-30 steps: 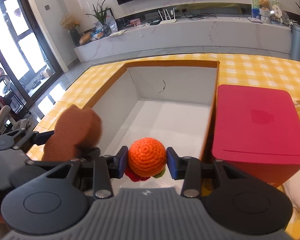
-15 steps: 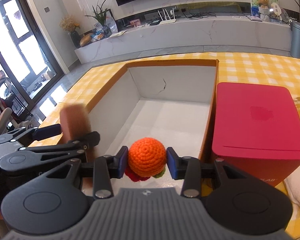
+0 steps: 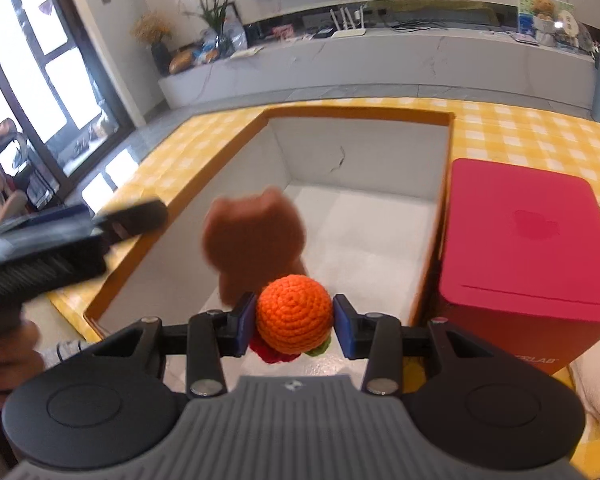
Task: Organize soft objects
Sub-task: 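Carry the ball and bear sponge over the white box and release the sponge from the left tool, then lower the right tool into the white box and open it, dropping the ball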
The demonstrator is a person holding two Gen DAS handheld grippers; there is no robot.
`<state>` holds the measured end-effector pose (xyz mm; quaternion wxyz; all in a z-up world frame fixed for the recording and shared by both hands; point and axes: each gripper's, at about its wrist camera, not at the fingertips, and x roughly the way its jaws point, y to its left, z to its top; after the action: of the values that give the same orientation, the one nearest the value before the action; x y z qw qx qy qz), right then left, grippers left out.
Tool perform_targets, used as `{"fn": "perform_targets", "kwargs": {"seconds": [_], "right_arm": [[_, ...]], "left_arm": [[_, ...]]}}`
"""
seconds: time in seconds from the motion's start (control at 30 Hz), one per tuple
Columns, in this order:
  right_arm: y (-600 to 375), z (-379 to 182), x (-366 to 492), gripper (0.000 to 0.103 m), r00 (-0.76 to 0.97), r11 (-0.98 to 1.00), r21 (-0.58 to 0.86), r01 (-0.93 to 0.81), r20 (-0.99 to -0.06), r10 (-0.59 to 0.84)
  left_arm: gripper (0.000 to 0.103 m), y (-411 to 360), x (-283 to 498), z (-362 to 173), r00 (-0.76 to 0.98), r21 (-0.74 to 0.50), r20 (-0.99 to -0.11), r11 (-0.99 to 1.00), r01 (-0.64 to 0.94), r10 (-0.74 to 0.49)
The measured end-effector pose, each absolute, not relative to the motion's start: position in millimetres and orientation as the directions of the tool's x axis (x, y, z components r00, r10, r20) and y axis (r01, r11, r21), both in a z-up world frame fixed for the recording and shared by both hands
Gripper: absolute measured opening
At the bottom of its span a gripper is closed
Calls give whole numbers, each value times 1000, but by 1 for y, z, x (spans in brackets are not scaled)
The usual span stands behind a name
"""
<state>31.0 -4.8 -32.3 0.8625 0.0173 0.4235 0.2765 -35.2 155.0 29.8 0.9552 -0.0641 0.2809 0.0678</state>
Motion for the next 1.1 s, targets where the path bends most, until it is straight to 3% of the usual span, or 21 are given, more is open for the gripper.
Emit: {"fn": "perform_targets", "kwargs": {"seconds": [0.3, 0.6, 0.77, 1.0, 1.07, 1.1], "right_arm": [[17, -31, 43, 41, 520, 869, 179, -461, -739, 428], [57, -47, 80, 41, 437, 868, 108, -484, -830, 347], [81, -50, 82, 41, 231, 781, 241, -576, -869, 438], [103, -69, 72, 42, 151, 750, 274, -602, -883, 444], [105, -68, 70, 52, 158, 743, 253, -620, -887, 433], [103, -64, 69, 67, 185, 742, 236, -628, -880, 437]], "left_arm": [[103, 182, -41, 30, 825, -116, -538, 954, -277, 174], [103, 189, -47, 26, 851, -145, -508, 960, -240, 136], [103, 193, -45, 23, 848, -154, -511, 956, -252, 141], [103, 195, -47, 19, 838, -139, -527, 959, -246, 139], [103, 197, -46, 18, 833, -141, -535, 957, -253, 141], [103, 197, -45, 18, 826, -142, -544, 955, -261, 145]]}}
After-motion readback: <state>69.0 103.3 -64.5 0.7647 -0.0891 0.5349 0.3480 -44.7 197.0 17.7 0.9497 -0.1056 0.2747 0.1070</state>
